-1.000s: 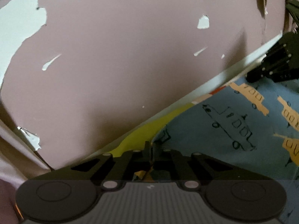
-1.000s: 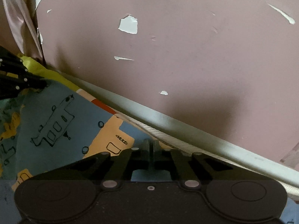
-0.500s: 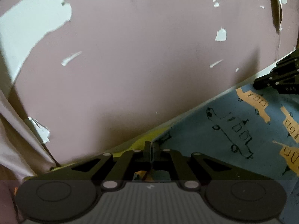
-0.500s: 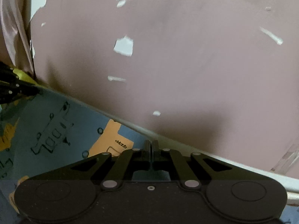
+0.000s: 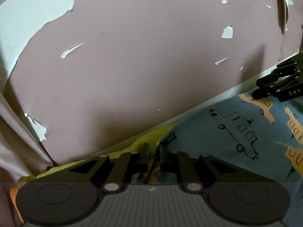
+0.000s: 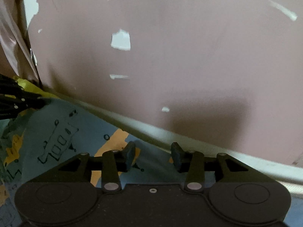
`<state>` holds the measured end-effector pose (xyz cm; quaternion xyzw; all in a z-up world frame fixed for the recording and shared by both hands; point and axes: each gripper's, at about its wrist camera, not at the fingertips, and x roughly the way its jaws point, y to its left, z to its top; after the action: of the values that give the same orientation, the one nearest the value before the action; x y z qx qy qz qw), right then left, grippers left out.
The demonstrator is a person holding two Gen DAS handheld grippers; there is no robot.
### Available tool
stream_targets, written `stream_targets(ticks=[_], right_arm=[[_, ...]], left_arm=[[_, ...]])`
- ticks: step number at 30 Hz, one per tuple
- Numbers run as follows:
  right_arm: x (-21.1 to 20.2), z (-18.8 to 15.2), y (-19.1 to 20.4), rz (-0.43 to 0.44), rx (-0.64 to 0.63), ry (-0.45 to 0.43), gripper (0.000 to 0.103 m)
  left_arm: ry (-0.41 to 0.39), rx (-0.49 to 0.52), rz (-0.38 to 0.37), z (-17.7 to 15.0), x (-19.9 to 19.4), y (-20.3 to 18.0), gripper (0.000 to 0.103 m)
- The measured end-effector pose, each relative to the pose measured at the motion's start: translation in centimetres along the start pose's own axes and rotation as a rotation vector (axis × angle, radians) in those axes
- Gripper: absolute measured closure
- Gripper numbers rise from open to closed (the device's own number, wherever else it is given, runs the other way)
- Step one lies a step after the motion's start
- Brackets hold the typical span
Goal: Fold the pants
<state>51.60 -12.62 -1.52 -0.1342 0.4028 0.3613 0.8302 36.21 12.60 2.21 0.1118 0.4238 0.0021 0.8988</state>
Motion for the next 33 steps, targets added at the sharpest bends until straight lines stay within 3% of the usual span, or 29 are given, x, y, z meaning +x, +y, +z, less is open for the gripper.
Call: stream_targets(ticks=[4,6,10,19,27,33], right_arm=[[0.0,0.0,-0.7,0.032,0.044,0.021,0.056],[0.0,0.1,-0.7,0.017,0.045,0.031,0.063],[0.0,0.2,0.0,0.000,0.015,0.037,0.101],[-2.0,-0.8,1.5,-0.058,-0.041,-0.056,0.103],[-6.5,-1.3,2.7,-0.092,-0.065,-0.183,0.103],[-10.7,-2.3,4.0,-0.103,-0.131,-0.228,0.103]], left_arm=[[-0.013,0.021,0.004,-0.1,0.0,-0.6,0.100],[-0.019,0.022,0.010,-0.1,0.0,-0.7,0.101],[-0.022,0.024,0.018,-0.1,-0.1,-1.0,0.102],[-0.057,0.032,0.038,-0.3,-1.8,-1.3,0.102],[-0.099,0.032,0.044,-0.4,-4.2,-1.4,0.102],[-0.125,0.041,0.035,-0.3,-7.1,-1.4,0.102]])
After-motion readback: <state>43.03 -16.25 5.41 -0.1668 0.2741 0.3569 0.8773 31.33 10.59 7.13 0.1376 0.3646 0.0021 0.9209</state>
